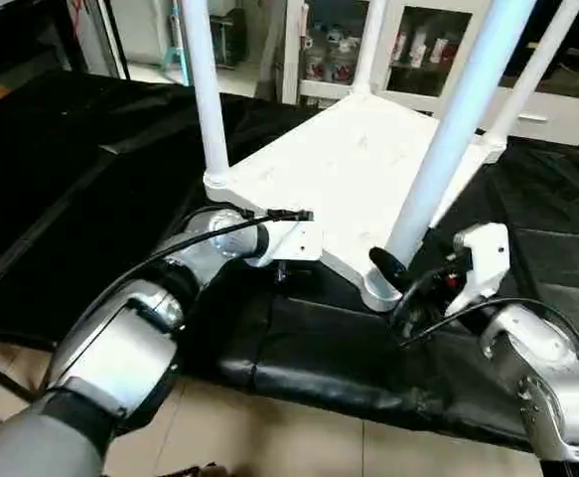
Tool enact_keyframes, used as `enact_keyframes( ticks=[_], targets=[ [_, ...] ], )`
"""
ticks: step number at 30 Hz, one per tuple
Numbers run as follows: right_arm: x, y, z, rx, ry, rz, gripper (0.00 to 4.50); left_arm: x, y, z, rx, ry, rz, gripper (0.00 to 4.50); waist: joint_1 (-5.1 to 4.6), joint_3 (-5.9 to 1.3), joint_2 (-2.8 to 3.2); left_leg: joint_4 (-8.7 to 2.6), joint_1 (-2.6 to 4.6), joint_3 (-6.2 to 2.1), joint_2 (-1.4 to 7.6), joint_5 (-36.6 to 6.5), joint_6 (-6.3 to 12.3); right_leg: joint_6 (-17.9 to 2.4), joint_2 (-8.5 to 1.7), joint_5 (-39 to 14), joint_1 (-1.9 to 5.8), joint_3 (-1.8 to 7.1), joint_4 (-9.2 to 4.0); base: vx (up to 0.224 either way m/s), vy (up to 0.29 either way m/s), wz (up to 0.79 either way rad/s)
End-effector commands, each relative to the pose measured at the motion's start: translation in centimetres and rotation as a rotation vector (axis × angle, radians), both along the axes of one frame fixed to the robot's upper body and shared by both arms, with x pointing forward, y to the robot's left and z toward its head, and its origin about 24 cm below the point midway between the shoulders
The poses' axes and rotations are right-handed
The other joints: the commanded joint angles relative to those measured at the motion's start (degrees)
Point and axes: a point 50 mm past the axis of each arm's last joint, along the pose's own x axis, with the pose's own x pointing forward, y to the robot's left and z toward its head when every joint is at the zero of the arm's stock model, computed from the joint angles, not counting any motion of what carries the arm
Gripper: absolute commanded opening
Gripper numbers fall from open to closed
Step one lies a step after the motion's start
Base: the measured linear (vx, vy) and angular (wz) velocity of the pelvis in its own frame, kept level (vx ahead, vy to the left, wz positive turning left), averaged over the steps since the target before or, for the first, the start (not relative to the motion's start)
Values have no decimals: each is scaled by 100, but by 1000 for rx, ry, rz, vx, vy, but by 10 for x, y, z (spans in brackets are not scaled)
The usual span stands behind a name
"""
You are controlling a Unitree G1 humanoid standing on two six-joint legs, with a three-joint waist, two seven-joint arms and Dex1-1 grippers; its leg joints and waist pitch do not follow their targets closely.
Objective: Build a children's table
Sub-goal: Rotate table base
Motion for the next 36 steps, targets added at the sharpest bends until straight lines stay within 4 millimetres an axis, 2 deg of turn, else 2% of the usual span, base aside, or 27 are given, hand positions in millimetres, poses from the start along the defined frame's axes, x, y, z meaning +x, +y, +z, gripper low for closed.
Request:
enact_keyframes(
  ticks=[1, 3, 4, 6, 8, 12, 13, 18, 22, 28, 29, 30, 31, 35, 36],
  targets=[
    [-3, -6, 6, -5, -13, -13, 450, 4, -5, 7, 26, -42, 3, 442, -3, -410, 39, -388, 70, -237, 426, -507, 299, -1477, -521, 657, 288, 305, -361, 0, 0, 0],
    [-6, -7, 7, -9, -10, -11, 450, 5, -6, 8, 41, -40, 8, 442, 5, -408, 30, -387, 76, -242, 431, -519, 320, -1490, -528, 651, 300, 307, -366, 0, 0, 0],
    [-8, -8, 7, -14, -7, -11, 450, 6, -8, 9, 44, -41, 11, 442, 2, -410, 62, -385, 72, -245, 431, -508, 332, -1497, -530, 653, 297, 306, -365, 0, 0, 0],
    [-11, -10, 7, -24, -3, -11, 450, 5, -13, 9, 67, -29, -12, 442, -14, -409, 85, -383, 92, -242, 437, -576, 312, -1505, -521, 606, 290, 305, -387, 0, 0, 0],
    [-12, -11, 8, -29, -2, -13, 450, 5, -14, 9, 88, -25, -23, 442, -30, -405, 59, -386, 72, -246, 431, -567, 340, -1518, -526, 611, 307, 307, -381, 0, 0, 0],
    [-16, -16, 11, -46, -3, -21, 450, 3, -16, 5, 183, 17, -58, 442, -49, -409, 106, -366, 61, -240, 421, -485, 415, -1511, -526, 634, 311, 311, -393, 0, 0, 0],
    [-17, -17, 12, -50, -3, -22, 450, 2, -16, 4, 203, 36, -56, 442, -65, -411, 87, -365, 61, -240, 420, -483, 441, -1490, -520, 604, 318, 310, -395, 0, 0, 0],
    [-20, -18, 16, -66, -8, -24, 450, 0, -20, 1, 242, 64, -71, 442, -130, -405, 85, -364, 43, -240, 420, -488, 513, -1517, -523, 434, 316, 304, -422, 0, 0, 0],
    [-20, -18, 20, -79, -13, -8, 450, -2, -14, -3, 334, 151, -83, 442, -152, -395, 71, -373, 50, -235, 423, -534, 531, -1542, -525, 234, 302, 302, -438, 0, 0, 0],
    [-16, -17, 22, -84, -20, -6, 450, -4, -9, -2, 342, 252, -71, 442, -185, -407, 75, -359, 40, -234, 417, -417, 618, -1615, -524, 484, 312, 297, -406, 0, 0, 0],
    [-15, -17, 22, -85, -25, -6, 450, -4, -6, -2, 355, 286, -69, 442, -189, -409, 22, -359, 36, -230, 416, -402, 654, -1623, -525, 507, 320, 295, -407, 0, 0, 0],
    [-14, -16, 22, -86, -28, -7, 450, -5, -3, -3, 369, 312, -66, 442, -183, -409, 45, -360, 33, -232, 413, -363, 673, -1635, -537, 477, 318, 293, -399, 0, 0, 0],
    [-12, -16, 23, -86, -33, -9, 450, -6, 5, -5, 391, 369, -58, 442, -187, -404, 24, -363, 29, -232, 415, -342, 688, -1627, -539, 437, 316, 292, -400, 0, 0, 0],
    [-11, -15, 21, -83, -32, -11, 450, -9, 17, -9, 416, 429, -54, 442, -215, -388, 41, -369, 30, -229, 412, -447, 678, -1639, -543, 265, 310, 293, -426, 0, 0, 0],
    [-11, -14, 20, -79, -29, -10, 450, -11, 22, -12, 416, 455, -57, 442, -215, -390, -9, -373, 29, -225, 412, -455, 682, -1629, -540, 228, 315, 287, -427, 0, 0, 0]
  ],
)
